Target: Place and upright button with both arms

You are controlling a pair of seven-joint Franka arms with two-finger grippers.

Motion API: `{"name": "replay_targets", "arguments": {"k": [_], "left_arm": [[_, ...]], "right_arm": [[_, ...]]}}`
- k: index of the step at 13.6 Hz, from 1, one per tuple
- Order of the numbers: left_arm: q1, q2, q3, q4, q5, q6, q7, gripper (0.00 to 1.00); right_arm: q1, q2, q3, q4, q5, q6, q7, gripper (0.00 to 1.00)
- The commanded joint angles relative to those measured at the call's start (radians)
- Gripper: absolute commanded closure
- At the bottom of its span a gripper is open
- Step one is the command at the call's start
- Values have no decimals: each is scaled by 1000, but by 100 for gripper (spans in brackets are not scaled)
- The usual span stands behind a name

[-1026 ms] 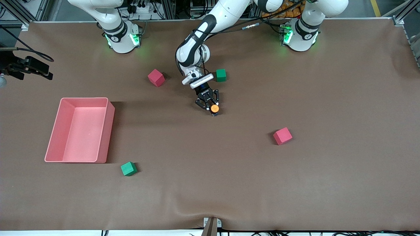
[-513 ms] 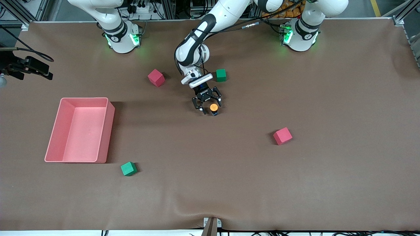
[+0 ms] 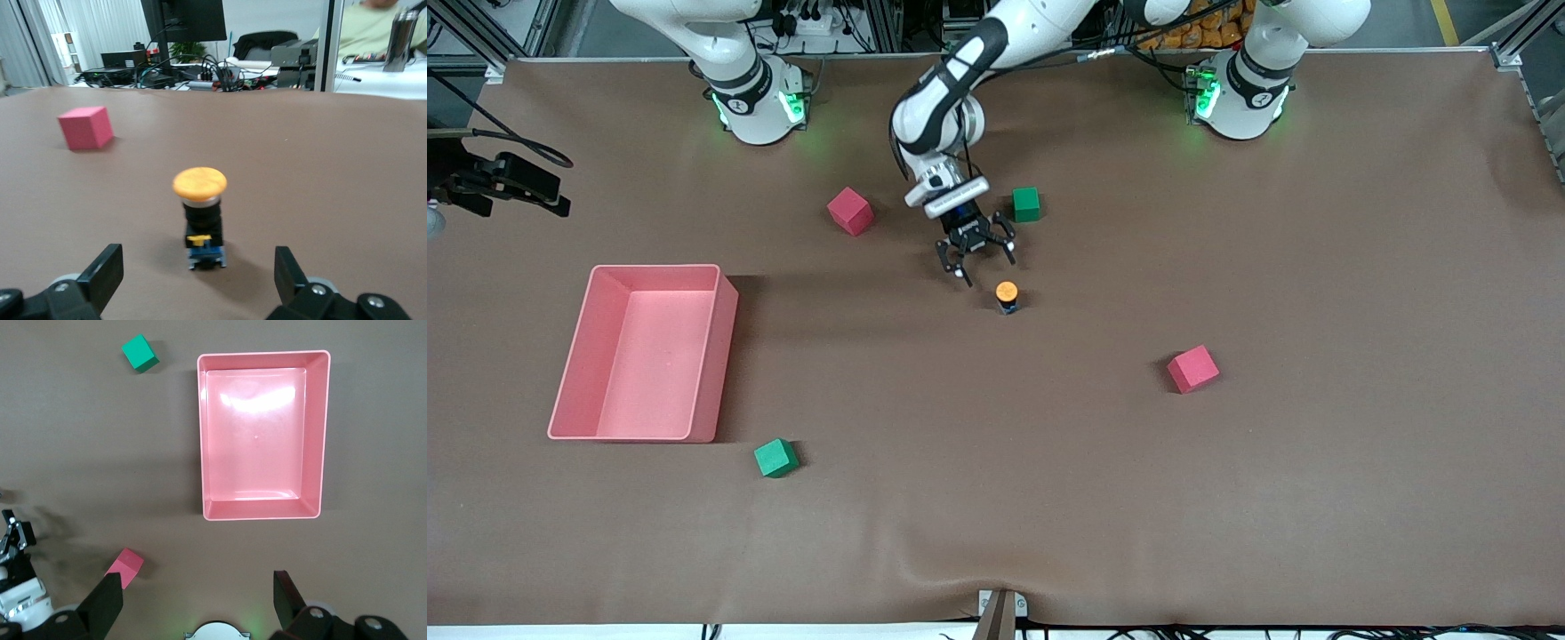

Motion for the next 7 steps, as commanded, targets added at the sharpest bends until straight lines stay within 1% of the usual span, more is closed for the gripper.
{"name": "replay_targets", "arguments": {"k": [1, 2, 3, 4, 5, 7], "left_arm": [[2, -121, -8, -70, -55, -28, 98, 0], [2, -150, -11, -75, -60, -26, 101, 0], [10, -178, -23, -75, -87, -26, 122, 0], [25, -227, -25, -93, -127, -14, 147, 0], [54, -287, -29, -137, -141, 18, 178, 0], [122, -467, -37, -258, -187, 157, 243, 0]], "right_arm": [[-17, -2, 11, 0, 16, 0, -8, 0], [-17, -2, 11, 0, 16, 0, -8, 0], [-17, -2, 11, 0, 16, 0, -8, 0], [-17, -2, 11, 0, 16, 0, -8, 0], [-16, -2, 11, 0, 16, 1, -8, 0], [-16, -1, 11, 0, 16, 1, -8, 0]]}}
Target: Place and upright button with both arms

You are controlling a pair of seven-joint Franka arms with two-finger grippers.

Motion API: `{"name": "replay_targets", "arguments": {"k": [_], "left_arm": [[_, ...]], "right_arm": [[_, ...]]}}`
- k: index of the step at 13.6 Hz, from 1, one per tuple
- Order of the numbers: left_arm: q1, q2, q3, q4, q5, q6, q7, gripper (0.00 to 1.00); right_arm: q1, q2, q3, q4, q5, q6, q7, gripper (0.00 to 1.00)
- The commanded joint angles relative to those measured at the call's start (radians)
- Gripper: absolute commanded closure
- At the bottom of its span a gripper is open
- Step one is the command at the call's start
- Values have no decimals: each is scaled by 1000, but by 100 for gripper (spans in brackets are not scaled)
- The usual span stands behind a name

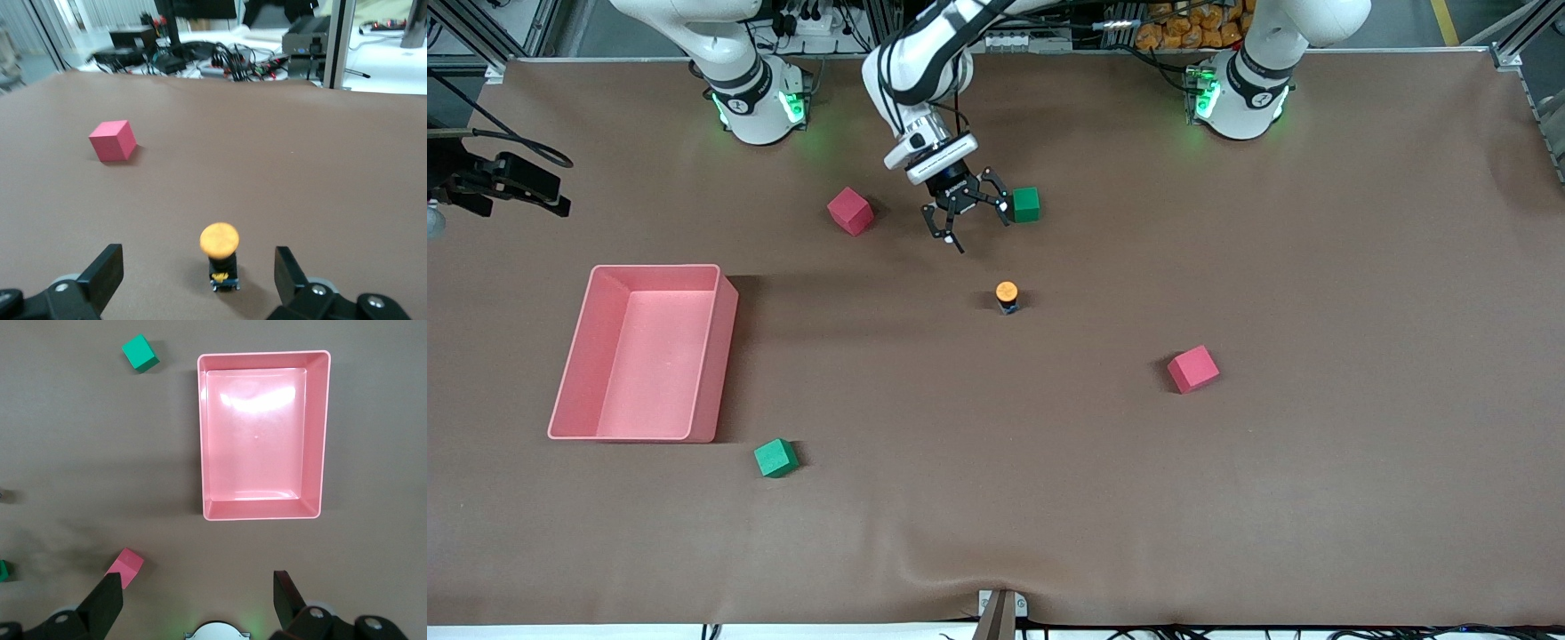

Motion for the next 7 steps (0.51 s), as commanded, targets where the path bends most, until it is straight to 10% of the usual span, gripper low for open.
{"name": "replay_targets", "arguments": {"k": [1, 7], "left_arm": [[102, -276, -24, -192, -90, 133, 123, 0], [322, -509, -17, -129, -455, 131, 629, 0]], "right_arm": [[-17, -1, 10, 0, 16, 1, -8, 0], [-16, -1, 10, 0, 16, 3, -8, 0]]}}
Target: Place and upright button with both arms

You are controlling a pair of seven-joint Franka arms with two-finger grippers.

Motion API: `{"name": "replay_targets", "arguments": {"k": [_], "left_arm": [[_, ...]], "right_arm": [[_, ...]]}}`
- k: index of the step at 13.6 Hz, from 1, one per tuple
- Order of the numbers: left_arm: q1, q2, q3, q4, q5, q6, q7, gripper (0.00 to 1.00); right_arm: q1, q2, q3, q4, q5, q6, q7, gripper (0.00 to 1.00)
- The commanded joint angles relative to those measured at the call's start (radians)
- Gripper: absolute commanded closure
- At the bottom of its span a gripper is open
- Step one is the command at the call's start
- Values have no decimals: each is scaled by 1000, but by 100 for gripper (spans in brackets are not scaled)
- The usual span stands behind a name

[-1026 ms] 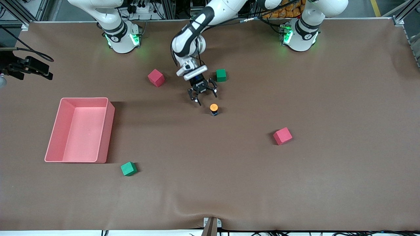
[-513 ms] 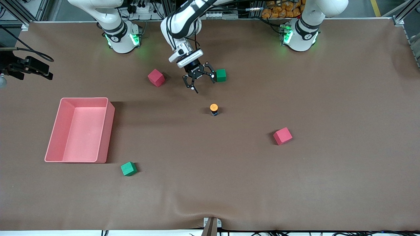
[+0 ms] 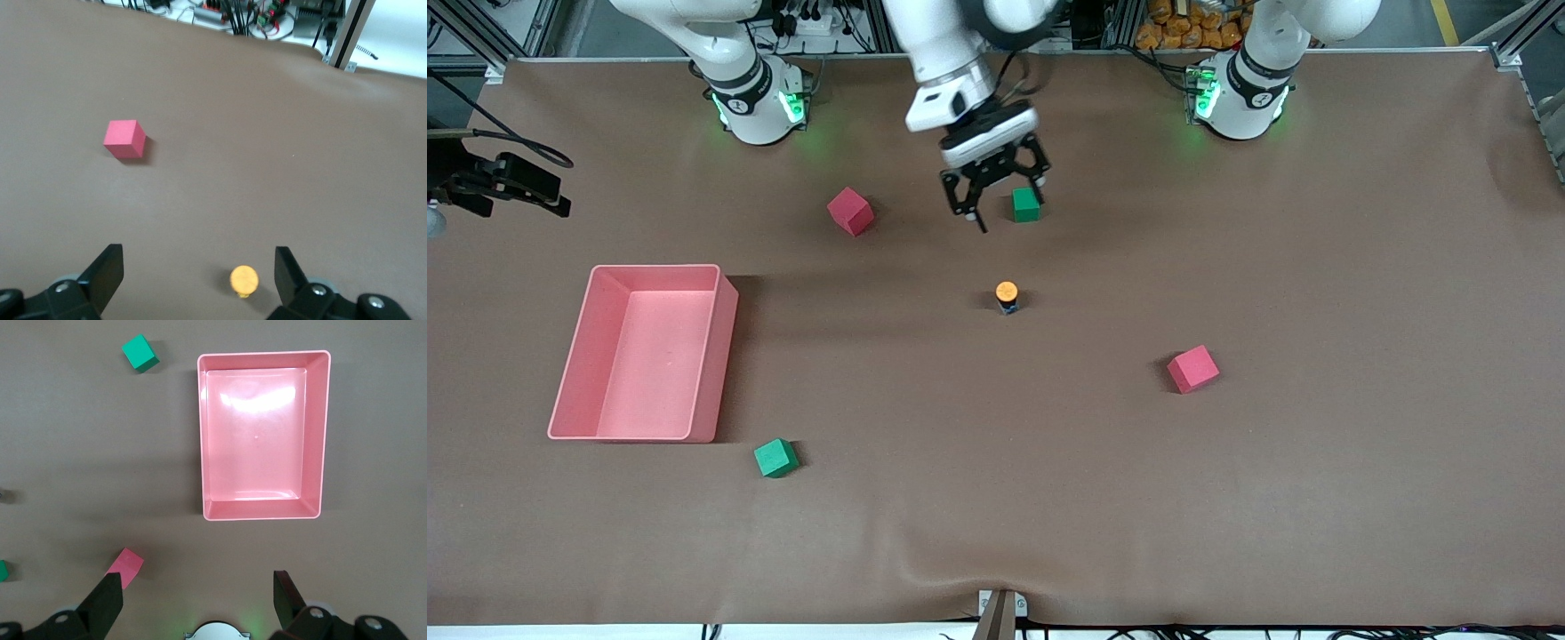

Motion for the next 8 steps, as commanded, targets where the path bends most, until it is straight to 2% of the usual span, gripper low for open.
{"name": "replay_targets", "arguments": {"k": [1, 6, 8], "left_arm": [[111, -69, -12, 3, -127, 28, 170, 0], [355, -181, -12, 17, -316, 25, 555, 0], [473, -212, -14, 20, -387, 7, 764, 0]], "right_arm": [[-16, -2, 10, 0, 16, 2, -8, 0], [-16, -2, 10, 0, 16, 3, -8, 0], [-16, -2, 10, 0, 16, 3, -8, 0]]}}
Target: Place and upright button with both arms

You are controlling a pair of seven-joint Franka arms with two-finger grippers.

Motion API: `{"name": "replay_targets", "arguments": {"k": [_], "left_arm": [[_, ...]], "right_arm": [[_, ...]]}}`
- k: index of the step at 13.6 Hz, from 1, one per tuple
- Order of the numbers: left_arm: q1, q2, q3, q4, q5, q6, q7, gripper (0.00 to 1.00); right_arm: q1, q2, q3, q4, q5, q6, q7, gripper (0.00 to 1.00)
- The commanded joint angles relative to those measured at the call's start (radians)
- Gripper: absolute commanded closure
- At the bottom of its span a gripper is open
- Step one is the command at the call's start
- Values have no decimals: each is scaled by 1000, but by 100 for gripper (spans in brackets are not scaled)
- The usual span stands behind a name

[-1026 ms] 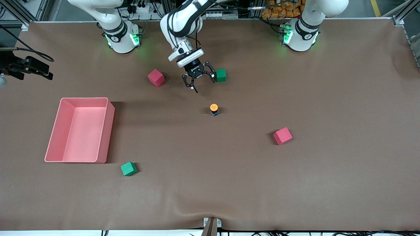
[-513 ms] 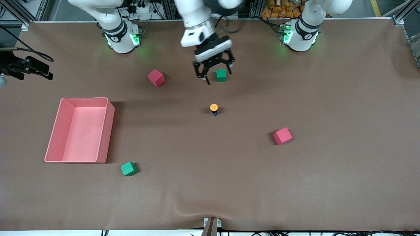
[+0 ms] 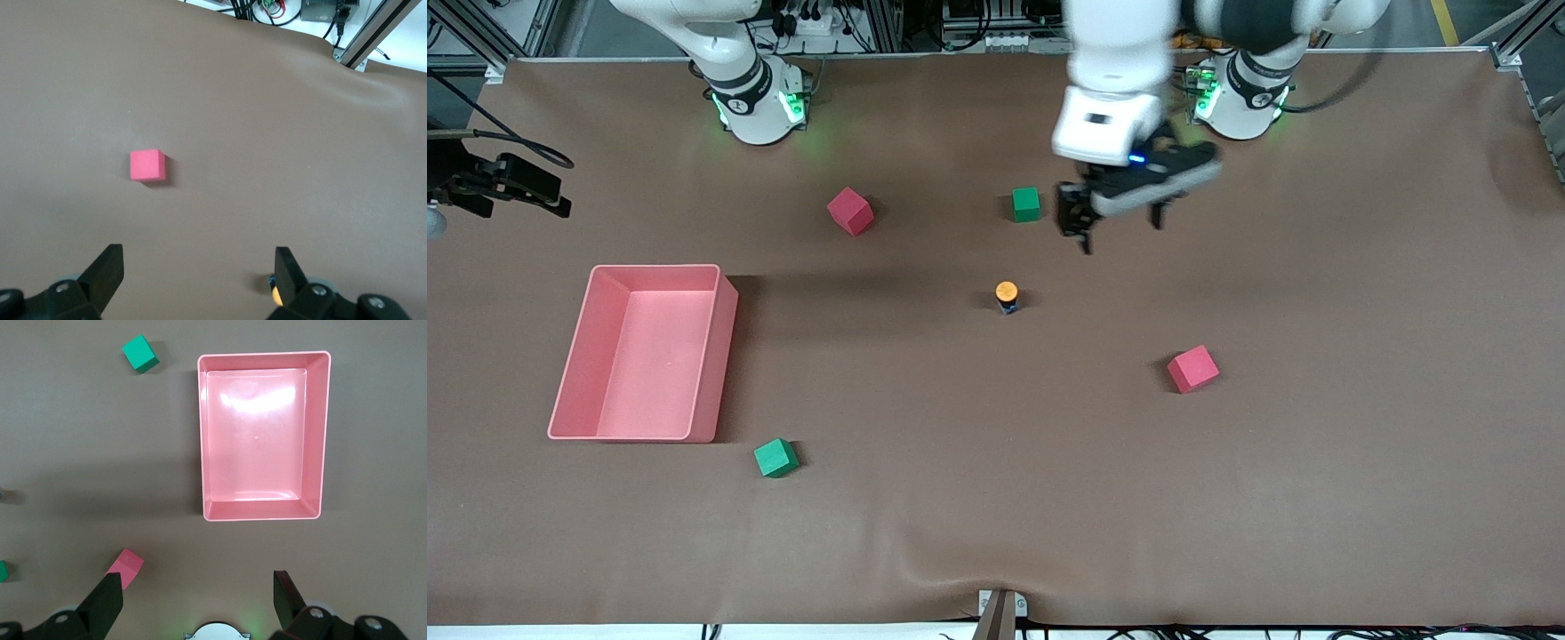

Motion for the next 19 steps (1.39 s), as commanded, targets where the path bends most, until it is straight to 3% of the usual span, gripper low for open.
{"name": "replay_targets", "arguments": {"k": [1, 6, 9, 10, 13, 16, 19], "left_arm": [[142, -44, -16, 2, -79, -33, 291, 0], [284, -77, -16, 56, -102, -151, 664, 0], [485, -82, -16, 54, -307, -191, 1001, 0], [519, -84, -16, 54, -327, -204, 1086, 0], [558, -125, -20, 39, -370, -295, 1084, 0], [561, -244, -78, -111, -341, -243, 885, 0], [561, -260, -80, -128, -321, -241, 878, 0]], "right_arm": [[-14, -2, 10, 1, 16, 2, -8, 0], [-16, -2, 10, 1, 16, 2, -8, 0], [-14, -2, 10, 1, 16, 2, -8, 0], [-14, -2, 10, 2, 16, 2, -8, 0], [-14, -2, 10, 5, 16, 2, -8, 0], [-13, -2, 10, 7, 16, 2, -8, 0], [-13, -2, 10, 7, 16, 2, -8, 0]]}}
